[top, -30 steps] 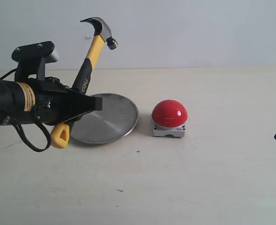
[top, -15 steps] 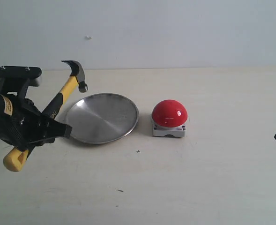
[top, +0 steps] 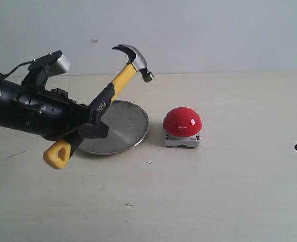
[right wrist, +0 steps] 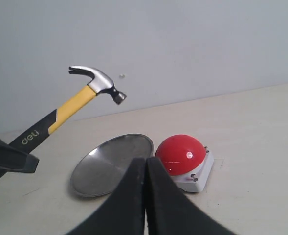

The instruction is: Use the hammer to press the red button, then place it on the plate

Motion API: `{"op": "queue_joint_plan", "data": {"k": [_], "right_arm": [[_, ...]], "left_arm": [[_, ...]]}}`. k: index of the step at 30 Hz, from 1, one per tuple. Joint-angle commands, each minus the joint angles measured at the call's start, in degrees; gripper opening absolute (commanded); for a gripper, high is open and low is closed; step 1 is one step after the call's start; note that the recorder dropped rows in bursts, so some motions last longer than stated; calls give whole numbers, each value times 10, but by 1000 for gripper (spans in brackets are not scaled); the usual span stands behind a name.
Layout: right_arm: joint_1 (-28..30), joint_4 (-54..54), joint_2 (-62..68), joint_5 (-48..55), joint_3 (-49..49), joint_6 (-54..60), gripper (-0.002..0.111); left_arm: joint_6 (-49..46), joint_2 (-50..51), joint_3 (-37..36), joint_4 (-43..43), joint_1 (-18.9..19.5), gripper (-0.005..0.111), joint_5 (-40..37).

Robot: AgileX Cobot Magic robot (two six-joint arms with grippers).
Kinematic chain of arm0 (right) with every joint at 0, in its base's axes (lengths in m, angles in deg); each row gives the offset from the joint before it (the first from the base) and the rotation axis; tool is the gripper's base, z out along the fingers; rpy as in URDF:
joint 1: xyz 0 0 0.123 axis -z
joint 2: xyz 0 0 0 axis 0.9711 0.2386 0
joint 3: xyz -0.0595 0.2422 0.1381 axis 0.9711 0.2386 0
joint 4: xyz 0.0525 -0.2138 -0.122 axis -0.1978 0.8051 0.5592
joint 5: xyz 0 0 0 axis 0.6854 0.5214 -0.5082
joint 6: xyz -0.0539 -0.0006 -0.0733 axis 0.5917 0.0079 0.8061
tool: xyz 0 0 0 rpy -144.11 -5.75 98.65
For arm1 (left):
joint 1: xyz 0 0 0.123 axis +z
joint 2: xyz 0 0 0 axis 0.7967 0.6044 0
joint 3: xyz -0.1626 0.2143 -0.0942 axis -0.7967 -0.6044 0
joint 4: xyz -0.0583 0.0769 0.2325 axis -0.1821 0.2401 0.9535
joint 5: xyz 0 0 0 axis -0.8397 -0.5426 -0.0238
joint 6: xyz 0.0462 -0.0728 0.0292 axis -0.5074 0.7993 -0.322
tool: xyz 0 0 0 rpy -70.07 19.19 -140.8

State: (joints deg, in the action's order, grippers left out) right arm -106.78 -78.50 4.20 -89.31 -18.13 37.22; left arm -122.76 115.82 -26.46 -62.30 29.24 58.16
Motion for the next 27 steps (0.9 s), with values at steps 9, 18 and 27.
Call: {"op": "queue_joint_plan", "data": {"k": [9, 18, 27], "right_arm": [[-1, 6, -4, -1, 3, 2, 0], [-1, 6, -4, -1, 3, 2, 0], [-1, 6, -4, -1, 3, 2, 0]], "left_arm": [[-265, 65, -24, -331, 36, 0, -28], [-266, 113, -24, -331, 58, 0, 5], [-308, 133, -9, -331, 63, 0, 5]]}}
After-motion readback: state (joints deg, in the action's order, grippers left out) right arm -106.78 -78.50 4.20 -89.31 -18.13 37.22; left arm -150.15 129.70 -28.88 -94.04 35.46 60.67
